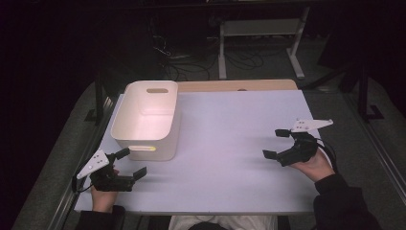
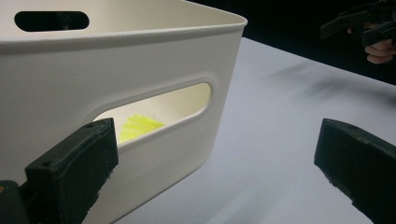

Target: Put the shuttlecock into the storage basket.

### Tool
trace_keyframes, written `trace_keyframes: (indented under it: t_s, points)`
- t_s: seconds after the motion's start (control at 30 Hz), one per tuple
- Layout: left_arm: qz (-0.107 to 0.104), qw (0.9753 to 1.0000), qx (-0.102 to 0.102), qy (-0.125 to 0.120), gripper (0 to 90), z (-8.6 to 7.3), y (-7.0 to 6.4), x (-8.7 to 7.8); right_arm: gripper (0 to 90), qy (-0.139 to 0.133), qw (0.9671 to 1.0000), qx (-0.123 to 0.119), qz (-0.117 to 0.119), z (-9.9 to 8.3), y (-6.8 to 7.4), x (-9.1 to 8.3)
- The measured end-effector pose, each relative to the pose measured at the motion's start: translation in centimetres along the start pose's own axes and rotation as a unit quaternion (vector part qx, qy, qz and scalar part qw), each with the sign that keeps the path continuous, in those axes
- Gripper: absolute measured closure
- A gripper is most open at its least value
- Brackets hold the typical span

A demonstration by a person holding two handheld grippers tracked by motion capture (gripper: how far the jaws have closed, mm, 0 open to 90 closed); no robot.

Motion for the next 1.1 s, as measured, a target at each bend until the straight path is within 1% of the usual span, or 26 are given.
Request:
trace_keyframes:
  t_s: [0.2,0.43,0.47,0.53,0.6,0.67,0.73,1.0,1.1]
  points:
    - [0.000,1.0000,0.001,0.001,0.0,0.0,0.0,0.0,0.0,-0.005,1.0000,0.002,-0.006,-0.8,0.1,-0.4]
    - [0.001,1.0000,0.001,0.000,0.0,0.0,0.0,0.0,0.0,-0.008,0.9998,0.001,-0.020,-1.9,0.2,-1.1]
    - [0.001,1.0000,0.000,0.000,0.0,0.0,0.0,0.0,0.0,-0.008,0.9996,0.001,-0.028,-2.5,0.1,-1.5]
    - [0.001,1.0000,0.000,0.000,0.0,0.0,0.0,0.0,0.0,-0.009,0.9994,0.000,-0.034,-2.8,0.0,-1.6]
    - [0.001,1.0000,0.000,0.000,0.0,0.0,0.0,0.0,0.0,-0.007,0.9988,-0.001,-0.048,-3.3,-0.1,-1.8]
    - [0.001,1.0000,0.000,0.000,0.0,0.0,0.0,0.0,0.0,-0.007,0.9985,0.001,-0.054,-3.7,-0.2,-2.0]
    - [0.001,1.0000,0.000,0.001,0.0,0.0,0.0,0.0,0.0,-0.009,0.9985,0.010,-0.054,-4.1,-0.2,-2.3]
    - [0.000,1.0000,0.000,-0.001,0.0,0.0,0.0,0.0,0.0,-0.015,0.9979,0.024,-0.058,-5.4,-0.4,-2.9]
    - [-0.001,1.0000,0.001,-0.002,0.0,0.0,-0.1,0.0,0.0,-0.018,0.9974,0.029,-0.064,-5.7,-0.5,-3.1]
Point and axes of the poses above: each handheld gripper's, and its own axes: x roughly forward along the jaws, z roughly out of its top, y roughly to its left, the point moved 3 cm from there along x, roughly forward along the jaws, and after that the axes turned 1 degree about y, right-handed, at the moved point
